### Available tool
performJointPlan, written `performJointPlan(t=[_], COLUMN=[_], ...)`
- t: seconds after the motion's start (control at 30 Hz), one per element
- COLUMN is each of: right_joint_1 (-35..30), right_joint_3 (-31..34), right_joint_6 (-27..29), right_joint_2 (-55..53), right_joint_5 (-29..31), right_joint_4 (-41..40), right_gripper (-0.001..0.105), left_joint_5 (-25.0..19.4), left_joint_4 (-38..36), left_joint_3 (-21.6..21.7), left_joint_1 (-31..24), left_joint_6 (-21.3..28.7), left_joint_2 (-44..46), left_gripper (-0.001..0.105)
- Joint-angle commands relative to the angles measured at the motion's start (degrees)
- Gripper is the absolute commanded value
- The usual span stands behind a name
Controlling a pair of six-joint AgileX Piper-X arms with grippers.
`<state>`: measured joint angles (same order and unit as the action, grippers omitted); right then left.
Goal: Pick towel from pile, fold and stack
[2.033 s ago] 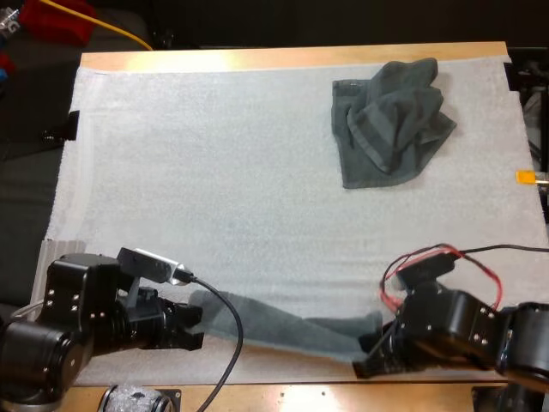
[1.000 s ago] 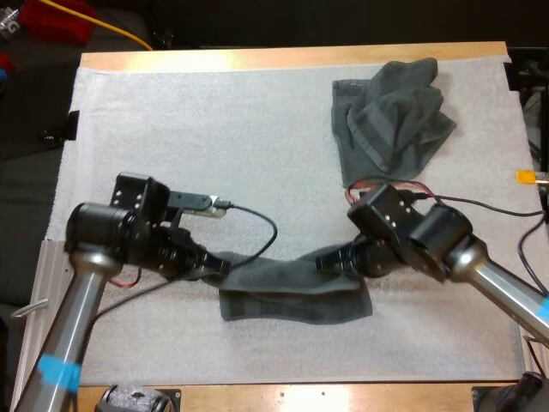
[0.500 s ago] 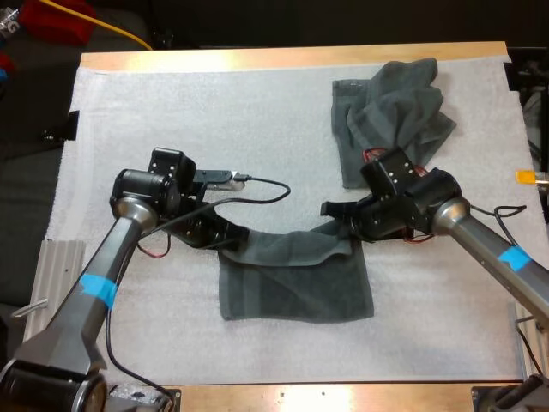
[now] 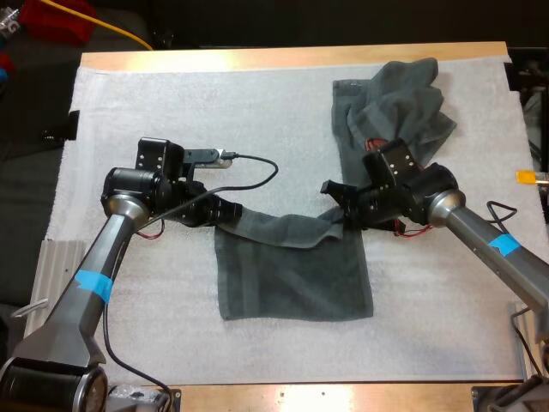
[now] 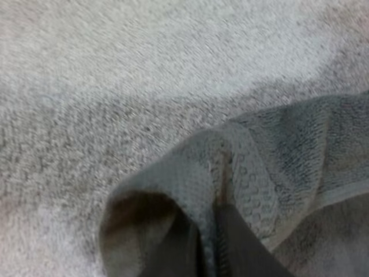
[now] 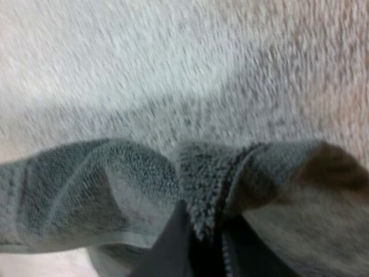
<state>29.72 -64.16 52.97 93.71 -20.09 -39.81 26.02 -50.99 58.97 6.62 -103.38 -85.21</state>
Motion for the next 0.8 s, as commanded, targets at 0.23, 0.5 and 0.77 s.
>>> performJointPlan(t=[0.23, 0.5, 0.77], right_joint_1=[-2.24, -2.24, -2.24], right_joint_3=[-0.29, -0.29, -0.29], right_joint_6=[-1.75, 0.14, 9.32], right_joint_2=[-0.05, -1.46, -5.94], right_joint_5=[-3.44, -5.01, -4.83], right_joint_4=[5.84, 11.86, 9.84], right_gripper=[0.048, 0.063, 0.063], left_joint_5=[0.01, 3.94, 4.74], left_joint_4=[1.80, 1.07, -4.61], left_joint_3=[0.30, 3.13, 8.21], left_joint_1=[-0.17, -0.17, -0.17], left_joint_6=[-0.50, -0.50, 0.77], left_joint_2=[0.33, 0.33, 0.33], left_gripper=[0.041, 0.065, 0.065])
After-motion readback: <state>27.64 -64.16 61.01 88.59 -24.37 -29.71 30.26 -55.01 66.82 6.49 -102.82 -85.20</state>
